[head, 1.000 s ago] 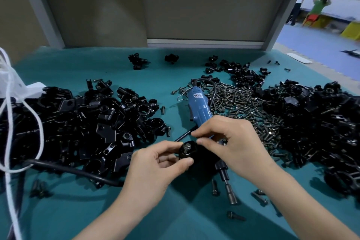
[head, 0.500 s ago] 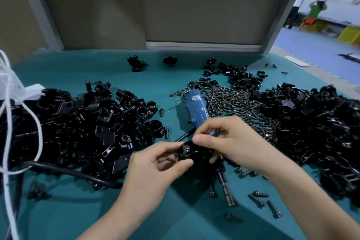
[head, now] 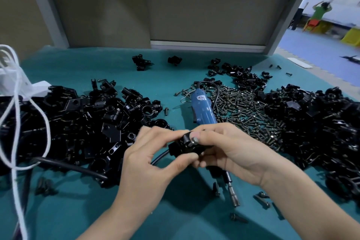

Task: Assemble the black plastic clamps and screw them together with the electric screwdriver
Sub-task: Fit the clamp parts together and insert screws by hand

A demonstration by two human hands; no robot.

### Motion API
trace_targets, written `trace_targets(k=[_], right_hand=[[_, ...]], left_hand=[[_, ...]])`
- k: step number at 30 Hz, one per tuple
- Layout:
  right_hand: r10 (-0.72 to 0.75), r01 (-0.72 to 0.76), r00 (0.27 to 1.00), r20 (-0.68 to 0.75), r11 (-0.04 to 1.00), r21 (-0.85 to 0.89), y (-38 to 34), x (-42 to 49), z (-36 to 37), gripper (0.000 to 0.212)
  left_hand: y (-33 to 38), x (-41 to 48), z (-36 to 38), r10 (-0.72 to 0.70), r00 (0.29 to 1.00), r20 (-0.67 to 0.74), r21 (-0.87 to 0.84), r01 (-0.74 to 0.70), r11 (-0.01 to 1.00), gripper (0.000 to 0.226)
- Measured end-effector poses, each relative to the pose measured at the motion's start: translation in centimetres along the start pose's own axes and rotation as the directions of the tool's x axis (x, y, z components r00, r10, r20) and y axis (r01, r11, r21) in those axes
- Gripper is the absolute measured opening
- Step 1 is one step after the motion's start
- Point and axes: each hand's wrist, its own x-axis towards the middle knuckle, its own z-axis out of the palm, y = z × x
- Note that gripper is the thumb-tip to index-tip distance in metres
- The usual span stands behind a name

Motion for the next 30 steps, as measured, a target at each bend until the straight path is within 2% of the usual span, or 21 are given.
trace_targets(k=[3,6,11,13,15,17,19,21,23,25,26,28,30], right_hand=[[0.015,-0.021,0.998,0.06,0.993,0.112,0.5,0.1,0.8,0.012],[0.022,-0.037,0.995,0.102,0.988,0.15,1.2,0.2,2.3,0.022],[-0.019,0.011,0.999,0.045,0.983,0.184,1.8,0.2,3.4,0.023],[-0.03,0.025,0.998,0.056,0.996,0.09,1.1,0.1,2.6,0.04],[-0.088,0.083,0.996,-0.02,0.978,-0.192,-0.4,0.1,1.0,0.055],[-0.25,0.074,0.938,-0.24,0.822,-0.565,-1.8,1.3,-1.2,0.059],[-0.354,-0.163,0.829,-0.434,0.589,-0.792,-2.2,3.4,-3.6,0.055],[-0.245,-0.404,0.816,-0.524,0.408,-0.819,-1.6,5.6,-5.0,0.052],[-0.144,-0.481,0.816,-0.56,0.369,-0.795,-0.3,7.4,-6.0,0.053],[-0.15,-0.482,0.798,-0.583,0.422,-0.768,0.1,7.9,-6.7,0.05],[-0.14,-0.459,0.798,-0.587,0.491,-0.741,0.0,7.8,-7.0,0.048],[-0.062,-0.363,0.821,-0.567,0.711,-0.602,-0.6,7.2,-7.2,0.045],[-0.02,-0.171,0.863,-0.506,0.929,-0.328,-1.5,6.7,-7.0,0.052]], left_hand=[[0.3,-0.2,0.1,0.015,1.0,0.006,0.004,-0.015,1.0,0.041],[0.5,-0.5,0.3,0.019,1.0,0.013,-0.087,-0.018,0.996,0.042],[0.3,-0.2,0.0,0.081,0.997,-0.013,-0.066,-0.081,0.994,0.036],[0.4,-0.3,0.1,0.045,0.999,-0.006,-0.132,-0.046,0.99,0.033],[0.3,-0.4,0.2,0.016,1.0,-0.013,-0.13,-0.018,0.991,0.035],[0.1,-0.5,0.2,-0.004,1.0,-0.014,-0.11,0.003,0.994,0.039],[0.1,-0.5,0.2,-0.017,1.0,0.004,-0.123,0.018,0.992,0.04],[0.1,-0.6,0.3,-0.037,0.999,0.027,-0.131,0.04,0.991,0.04],[0.0,-0.6,0.3,-0.051,0.998,0.046,-0.134,0.057,0.989,0.041],[-0.1,-0.5,0.2,-0.061,0.997,0.051,-0.128,0.067,0.989,0.035],[-0.2,-0.4,0.2,-0.07,0.996,0.057,-0.128,0.077,0.989,0.032],[-0.2,-0.4,0.2,-0.099,0.993,0.069,-0.136,0.107,0.985,0.027],[-0.3,-0.5,0.1,-0.138,0.987,0.079,-0.145,0.148,0.978,0.029]])
